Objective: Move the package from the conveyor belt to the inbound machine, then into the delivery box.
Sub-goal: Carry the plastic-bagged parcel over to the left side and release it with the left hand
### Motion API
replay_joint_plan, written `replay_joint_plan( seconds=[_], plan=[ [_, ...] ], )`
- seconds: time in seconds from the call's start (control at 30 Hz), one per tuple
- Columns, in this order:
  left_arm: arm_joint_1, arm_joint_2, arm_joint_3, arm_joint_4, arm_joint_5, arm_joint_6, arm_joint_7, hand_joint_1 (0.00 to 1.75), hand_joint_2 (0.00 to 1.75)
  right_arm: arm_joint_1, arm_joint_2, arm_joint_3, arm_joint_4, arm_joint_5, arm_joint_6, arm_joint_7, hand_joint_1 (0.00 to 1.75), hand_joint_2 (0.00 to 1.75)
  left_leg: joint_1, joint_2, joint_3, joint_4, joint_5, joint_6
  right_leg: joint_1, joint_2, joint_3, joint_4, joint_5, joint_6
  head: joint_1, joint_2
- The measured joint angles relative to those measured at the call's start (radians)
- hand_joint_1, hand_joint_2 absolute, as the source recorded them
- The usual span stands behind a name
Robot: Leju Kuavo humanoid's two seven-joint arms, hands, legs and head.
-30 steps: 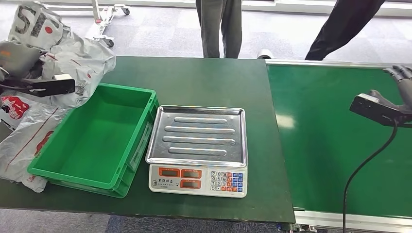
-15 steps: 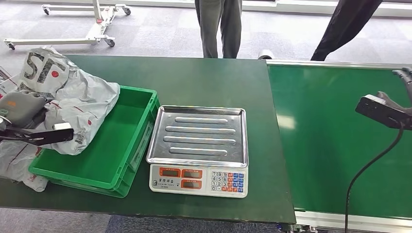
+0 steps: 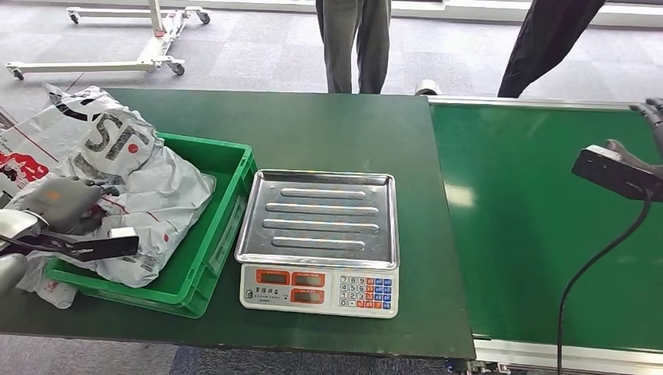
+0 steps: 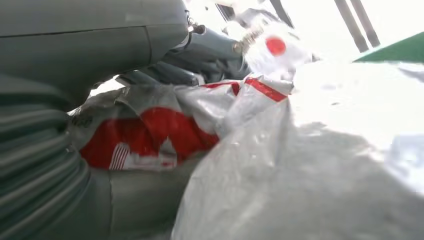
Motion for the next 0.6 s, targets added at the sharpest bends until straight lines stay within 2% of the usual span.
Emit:
replay_joint_plan(
  seconds=[0.1, 0.13, 0.4, 0.6],
  plan=[
    [0.002, -0.014, -0.006, 0.008, -0.003, 0.0, -0.002, 0.02, 0.44, -0.012, 0.0, 0.011, 0.003, -0.006, 0.002, 0.0, 0.0, 0.0, 0.0, -0.001, 0.0, 0.0, 0.0, 0.0, 0.0, -0.001, 0.0, 0.0, 0.0, 0.0, 0.0, 0.0],
    [0.002, -0.019, -0.007, 0.01, -0.004, 0.0, -0.002, 0.0, 0.0, -0.015, 0.0, 0.014, 0.003, -0.008, 0.002, 0.0, 0.0, 0.0, 0.0, -0.001, 0.0, 0.0, 0.0, 0.0, 0.0, -0.001, 0.0, 0.0, 0.0, 0.0, 0.0, 0.0],
    [-0.025, -0.073, -0.025, 0.021, -0.036, 0.013, -0.001, 0.0, 0.0, -0.021, 0.0, 0.016, 0.004, -0.012, -0.01, 0.007, 0.0, 0.0, 0.0, -0.001, 0.0, 0.0, 0.0, 0.0, 0.0, -0.001, 0.0, 0.0, 0.0, 0.0, 0.0, 0.0],
    [-0.041, -0.087, -0.034, 0.021, -0.036, 0.013, 0.002, 0.0, 0.0, -0.019, 0.0, 0.017, 0.004, -0.011, -0.011, 0.007, 0.0, 0.0, 0.0, -0.001, 0.0, 0.0, 0.0, 0.0, 0.0, 0.0, 0.0, 0.0, 0.0, 0.0, 0.0, 0.0]
  ],
)
